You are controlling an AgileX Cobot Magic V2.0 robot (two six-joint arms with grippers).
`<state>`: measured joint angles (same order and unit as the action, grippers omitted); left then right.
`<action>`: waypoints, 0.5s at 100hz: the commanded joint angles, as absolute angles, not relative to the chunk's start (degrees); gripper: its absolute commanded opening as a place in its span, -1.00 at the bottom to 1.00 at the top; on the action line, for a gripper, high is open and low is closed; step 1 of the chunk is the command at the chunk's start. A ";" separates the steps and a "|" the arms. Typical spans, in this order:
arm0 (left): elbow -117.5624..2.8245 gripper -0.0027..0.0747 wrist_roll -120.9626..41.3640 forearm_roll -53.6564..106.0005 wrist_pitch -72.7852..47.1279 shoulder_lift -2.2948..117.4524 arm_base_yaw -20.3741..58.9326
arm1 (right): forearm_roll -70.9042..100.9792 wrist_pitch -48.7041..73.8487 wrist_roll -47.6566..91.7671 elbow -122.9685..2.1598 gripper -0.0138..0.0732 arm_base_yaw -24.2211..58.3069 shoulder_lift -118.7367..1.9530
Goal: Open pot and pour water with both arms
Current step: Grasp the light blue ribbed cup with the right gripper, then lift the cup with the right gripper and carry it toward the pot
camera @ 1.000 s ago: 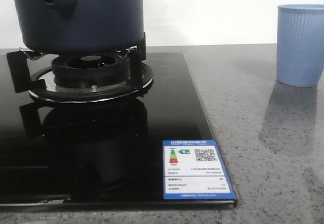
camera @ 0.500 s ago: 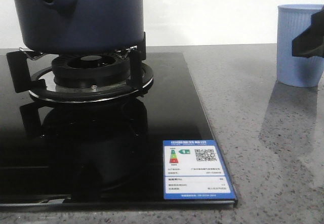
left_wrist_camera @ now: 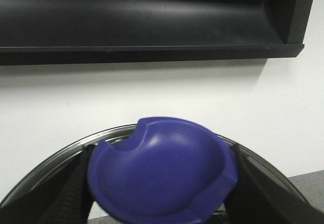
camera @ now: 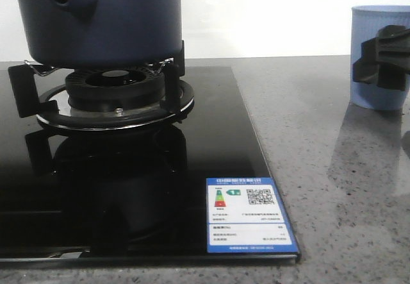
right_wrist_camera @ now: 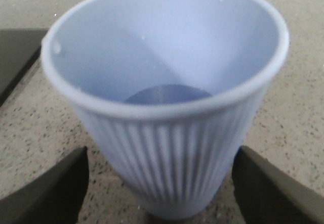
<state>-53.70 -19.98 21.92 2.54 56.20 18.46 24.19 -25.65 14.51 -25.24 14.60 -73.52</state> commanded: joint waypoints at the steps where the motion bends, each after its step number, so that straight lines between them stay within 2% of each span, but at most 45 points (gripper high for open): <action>1: -55.81 -0.01 -20.02 21.72 8.43 54.99 18.25 | 23.07 -31.30 15.09 -27.80 0.54 14.39 -73.92; 50: -55.81 -0.01 -20.02 21.72 8.43 54.99 18.25 | 23.71 -34.76 15.09 -30.81 0.54 14.32 -80.40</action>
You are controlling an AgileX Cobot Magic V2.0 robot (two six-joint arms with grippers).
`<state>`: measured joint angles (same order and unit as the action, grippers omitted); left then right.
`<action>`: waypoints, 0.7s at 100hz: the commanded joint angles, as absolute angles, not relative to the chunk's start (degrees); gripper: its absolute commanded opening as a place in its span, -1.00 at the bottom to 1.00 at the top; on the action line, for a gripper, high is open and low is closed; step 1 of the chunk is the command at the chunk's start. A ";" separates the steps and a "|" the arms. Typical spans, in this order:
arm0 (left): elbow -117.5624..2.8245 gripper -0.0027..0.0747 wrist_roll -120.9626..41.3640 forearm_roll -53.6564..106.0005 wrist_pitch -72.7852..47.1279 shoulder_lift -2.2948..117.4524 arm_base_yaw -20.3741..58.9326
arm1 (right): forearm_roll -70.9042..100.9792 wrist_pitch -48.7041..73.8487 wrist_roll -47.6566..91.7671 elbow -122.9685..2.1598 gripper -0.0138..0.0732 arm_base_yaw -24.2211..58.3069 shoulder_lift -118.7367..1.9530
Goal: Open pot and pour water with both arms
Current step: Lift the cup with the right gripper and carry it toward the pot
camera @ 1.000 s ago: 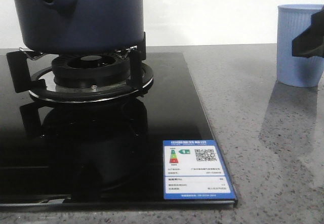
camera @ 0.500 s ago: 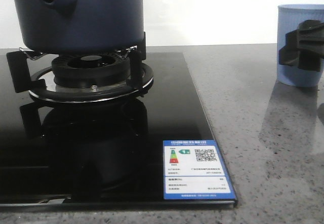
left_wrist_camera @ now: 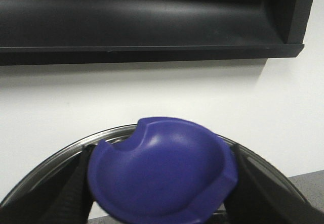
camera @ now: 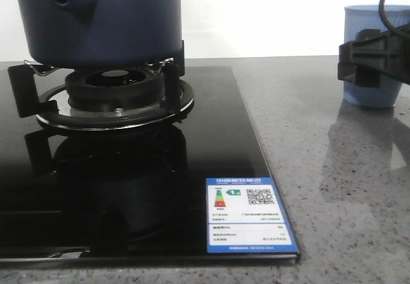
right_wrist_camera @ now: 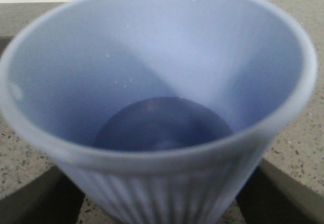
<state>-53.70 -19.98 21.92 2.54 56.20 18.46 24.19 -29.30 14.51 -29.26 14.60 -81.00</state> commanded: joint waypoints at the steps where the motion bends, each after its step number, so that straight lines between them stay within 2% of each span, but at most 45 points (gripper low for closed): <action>1: -55.81 -0.01 -20.02 21.72 8.43 54.99 18.25 | 23.71 -35.10 15.09 -30.81 0.54 14.32 -80.47; 54: -55.81 -0.01 -20.02 21.72 8.43 54.99 18.25 | 23.71 -38.34 15.09 -30.81 0.53 12.36 -82.75; 70: -55.81 -0.01 -20.02 21.72 8.43 54.99 18.25 | 23.71 -38.23 15.09 -30.81 0.38 12.36 -82.75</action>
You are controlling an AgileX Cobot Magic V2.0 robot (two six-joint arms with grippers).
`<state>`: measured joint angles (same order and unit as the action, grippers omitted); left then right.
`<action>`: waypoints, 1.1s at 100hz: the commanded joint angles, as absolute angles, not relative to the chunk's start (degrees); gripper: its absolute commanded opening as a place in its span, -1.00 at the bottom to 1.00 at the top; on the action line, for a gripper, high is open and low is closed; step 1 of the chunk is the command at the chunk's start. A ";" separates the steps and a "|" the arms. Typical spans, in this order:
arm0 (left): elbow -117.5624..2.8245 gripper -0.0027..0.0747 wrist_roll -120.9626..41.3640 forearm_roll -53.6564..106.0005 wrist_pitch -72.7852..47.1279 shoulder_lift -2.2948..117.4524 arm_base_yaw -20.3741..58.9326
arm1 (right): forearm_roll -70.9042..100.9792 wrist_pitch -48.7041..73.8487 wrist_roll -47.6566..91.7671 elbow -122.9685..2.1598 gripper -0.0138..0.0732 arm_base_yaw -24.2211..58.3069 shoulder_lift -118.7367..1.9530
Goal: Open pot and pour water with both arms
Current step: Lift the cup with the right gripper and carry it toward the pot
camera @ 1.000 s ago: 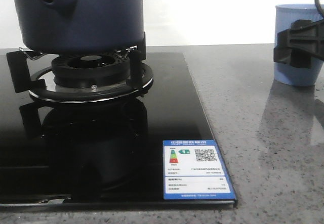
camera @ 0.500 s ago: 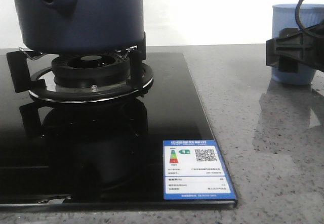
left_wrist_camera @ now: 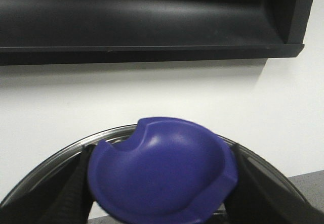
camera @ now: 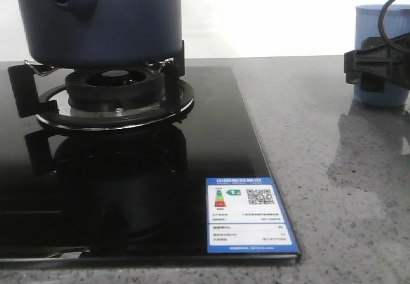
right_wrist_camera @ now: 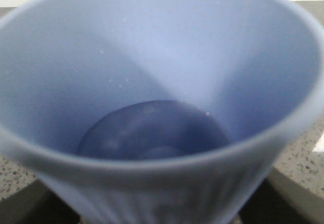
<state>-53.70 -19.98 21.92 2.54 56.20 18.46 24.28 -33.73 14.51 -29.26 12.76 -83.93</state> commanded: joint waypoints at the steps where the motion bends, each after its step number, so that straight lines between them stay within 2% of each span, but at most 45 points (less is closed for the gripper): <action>1: -55.81 -0.01 -20.02 21.72 8.43 54.99 18.25 | 23.71 -38.23 15.09 -30.81 0.37 12.36 -82.75; 17: -55.81 -0.01 -20.02 21.72 8.43 55.09 18.25 | 23.71 -38.23 15.09 -30.81 0.20 12.36 -82.75; 110: -55.81 -0.01 -20.02 21.72 8.43 55.09 18.25 | 20.98 -38.00 15.09 -30.81 0.20 12.36 -82.63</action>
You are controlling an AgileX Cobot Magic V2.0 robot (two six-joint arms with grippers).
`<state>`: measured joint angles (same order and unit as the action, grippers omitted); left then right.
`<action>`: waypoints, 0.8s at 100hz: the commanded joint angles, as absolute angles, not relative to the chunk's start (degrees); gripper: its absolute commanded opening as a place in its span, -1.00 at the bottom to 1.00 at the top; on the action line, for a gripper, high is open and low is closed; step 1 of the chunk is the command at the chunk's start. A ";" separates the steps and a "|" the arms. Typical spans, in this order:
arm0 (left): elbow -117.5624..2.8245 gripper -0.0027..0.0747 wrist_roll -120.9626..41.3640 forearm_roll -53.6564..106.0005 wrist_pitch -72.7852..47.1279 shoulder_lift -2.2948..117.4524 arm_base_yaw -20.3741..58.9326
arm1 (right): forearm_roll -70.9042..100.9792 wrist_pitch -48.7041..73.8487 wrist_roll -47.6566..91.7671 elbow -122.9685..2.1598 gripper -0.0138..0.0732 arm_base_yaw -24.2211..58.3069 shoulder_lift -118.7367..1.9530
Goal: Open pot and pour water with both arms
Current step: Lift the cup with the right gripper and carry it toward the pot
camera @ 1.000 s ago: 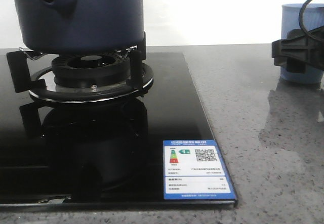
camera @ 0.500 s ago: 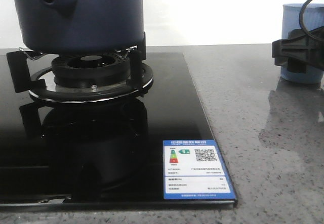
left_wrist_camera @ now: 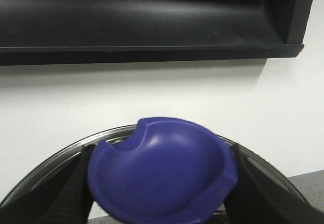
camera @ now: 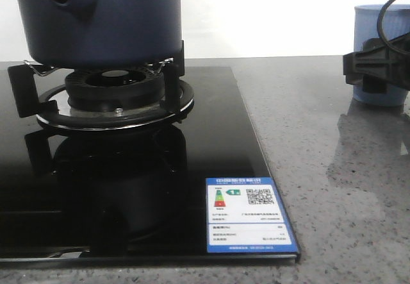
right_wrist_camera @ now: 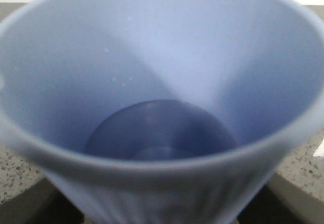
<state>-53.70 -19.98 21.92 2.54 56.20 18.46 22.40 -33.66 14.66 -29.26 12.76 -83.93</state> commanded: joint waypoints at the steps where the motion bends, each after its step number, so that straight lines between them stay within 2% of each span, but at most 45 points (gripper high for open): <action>1: -55.81 -0.01 -20.02 21.72 8.43 55.09 18.25 | 20.98 -38.00 15.09 -30.81 0.20 12.36 -82.63; 32: -55.81 -0.01 -20.02 21.72 8.43 55.09 18.25 | 20.61 -38.00 15.09 -30.81 0.20 12.36 -80.88; 49: -55.81 -0.01 -20.02 21.72 8.43 55.09 18.25 | 14.36 -37.42 15.09 -30.85 0.20 12.58 -77.10; 80: -55.81 -0.01 -20.02 21.72 8.43 55.09 18.25 | 5.09 -17.36 15.09 -40.76 0.20 13.17 -71.47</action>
<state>-53.70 -19.98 21.92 2.54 56.20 18.46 7.40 -17.29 14.66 -35.75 12.76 -74.25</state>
